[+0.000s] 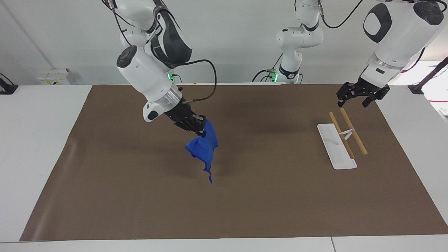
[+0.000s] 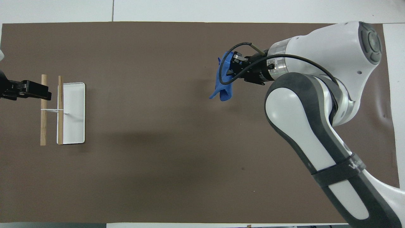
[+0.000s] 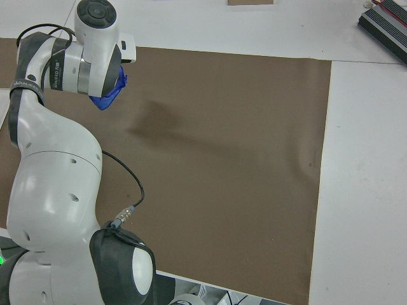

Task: Right arm passes towel to left arm to hang
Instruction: 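Lift the towel with the right gripper and carry it toward the left gripper, then close the left gripper on the towel while the right gripper holds it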

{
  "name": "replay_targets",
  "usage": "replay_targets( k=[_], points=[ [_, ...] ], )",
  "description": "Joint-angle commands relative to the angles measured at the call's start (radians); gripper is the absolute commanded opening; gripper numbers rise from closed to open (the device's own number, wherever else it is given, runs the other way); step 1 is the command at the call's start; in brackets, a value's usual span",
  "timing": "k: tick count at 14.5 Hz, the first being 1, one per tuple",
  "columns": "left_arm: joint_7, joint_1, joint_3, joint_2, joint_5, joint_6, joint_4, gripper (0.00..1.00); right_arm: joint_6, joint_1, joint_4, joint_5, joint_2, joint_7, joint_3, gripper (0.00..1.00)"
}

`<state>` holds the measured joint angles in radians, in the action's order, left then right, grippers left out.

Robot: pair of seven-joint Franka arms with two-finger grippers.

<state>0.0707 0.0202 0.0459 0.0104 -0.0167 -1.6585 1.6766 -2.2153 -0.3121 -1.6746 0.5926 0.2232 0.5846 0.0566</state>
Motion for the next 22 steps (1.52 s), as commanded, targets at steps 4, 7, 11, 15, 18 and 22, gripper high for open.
replay_targets(
  k=[4,7,11,15,18,22],
  points=[
    [0.000,0.007,0.003,0.011,0.020,0.010,0.003,1.00,-0.208,-0.125,0.012,0.235,0.021,0.305,0.000,0.00],
    [0.000,-0.002,0.003,0.011,0.020,0.023,0.005,1.00,-0.340,-0.212,0.001,0.366,0.024,0.449,0.000,0.00],
    [-0.089,-0.009,0.011,0.033,0.009,0.054,0.015,1.00,-0.392,-0.228,0.012,0.556,0.027,0.521,0.002,0.00],
    [-0.471,-0.058,0.012,0.040,-0.155,-0.045,0.083,1.00,-0.471,-0.281,0.029,0.638,0.028,0.604,0.008,0.00],
    [-0.807,-0.107,0.011,0.042,-0.291,-0.195,0.161,1.00,-0.498,-0.317,0.029,0.639,0.030,0.604,0.008,0.00],
    [-1.309,-0.146,0.012,0.025,-0.402,-0.377,0.209,1.00,-0.555,-0.355,0.030,0.638,0.036,0.606,0.008,0.00]
  ],
)
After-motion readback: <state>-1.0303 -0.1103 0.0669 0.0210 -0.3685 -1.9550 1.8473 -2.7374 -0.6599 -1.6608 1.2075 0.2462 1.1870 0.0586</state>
